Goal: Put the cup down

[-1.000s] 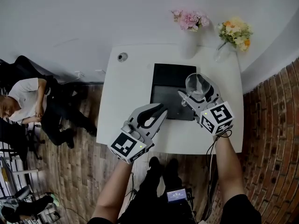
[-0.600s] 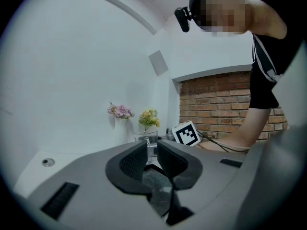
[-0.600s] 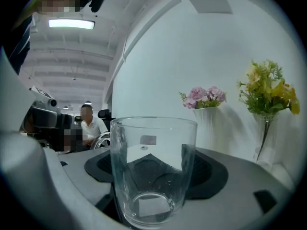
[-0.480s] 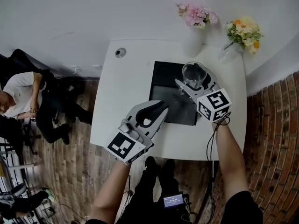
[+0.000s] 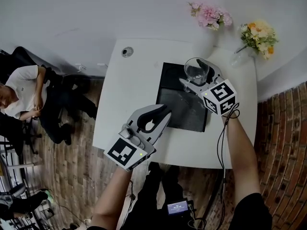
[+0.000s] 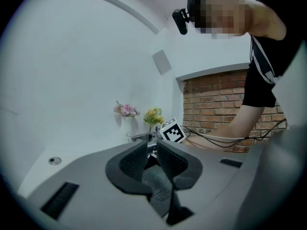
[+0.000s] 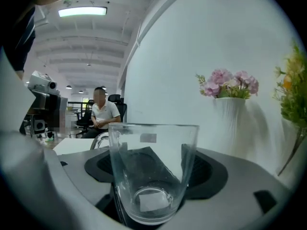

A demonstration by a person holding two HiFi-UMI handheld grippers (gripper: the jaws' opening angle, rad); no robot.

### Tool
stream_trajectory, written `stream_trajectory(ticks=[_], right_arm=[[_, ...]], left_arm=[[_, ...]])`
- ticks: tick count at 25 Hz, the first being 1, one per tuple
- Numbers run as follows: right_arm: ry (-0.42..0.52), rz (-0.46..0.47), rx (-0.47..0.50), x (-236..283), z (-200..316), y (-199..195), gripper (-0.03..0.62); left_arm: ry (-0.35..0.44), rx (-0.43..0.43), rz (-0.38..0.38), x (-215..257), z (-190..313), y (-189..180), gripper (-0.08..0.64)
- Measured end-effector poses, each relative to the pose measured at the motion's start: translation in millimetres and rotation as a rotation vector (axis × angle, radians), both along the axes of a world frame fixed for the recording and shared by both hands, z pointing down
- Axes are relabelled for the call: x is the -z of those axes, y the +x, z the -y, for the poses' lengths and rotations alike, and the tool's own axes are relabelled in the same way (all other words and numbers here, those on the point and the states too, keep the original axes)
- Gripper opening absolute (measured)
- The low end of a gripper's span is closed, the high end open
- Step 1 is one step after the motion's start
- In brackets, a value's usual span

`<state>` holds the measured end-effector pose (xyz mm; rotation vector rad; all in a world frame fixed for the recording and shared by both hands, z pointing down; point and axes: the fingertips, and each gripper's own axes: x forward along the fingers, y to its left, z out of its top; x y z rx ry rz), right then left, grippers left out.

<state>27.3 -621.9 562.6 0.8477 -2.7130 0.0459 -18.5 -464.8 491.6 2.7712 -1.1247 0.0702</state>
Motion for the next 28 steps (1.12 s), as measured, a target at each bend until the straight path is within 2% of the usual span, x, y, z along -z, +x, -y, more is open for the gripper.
stream_trajectory(ticks=[7,15,23,28], right_arm=[[-0.022,-0.09,0.06,-11.2,1.9,-11.1,0.403],[-0.049,-0.195,0.072,-22.6,4.1,-1.9,0.403],[-0.07,-0.132,0.029,-24.9,6.5,13.1,0.402],[-0.054,-0.131,0.029,-24.1,6.7,13.2,0.403]], left_arm=[[-0.004,0.011,-0.003,-3.1,0.4,-0.8,0.052],[-0.002,0.009,-0.006,-3.1,0.4,3.2,0.052],[-0.007,0.004,-0.009,-3.6,-0.9,7.0,0.052],[-0.011,0.006,-0.007,-5.5,-3.4,6.4,0.052]])
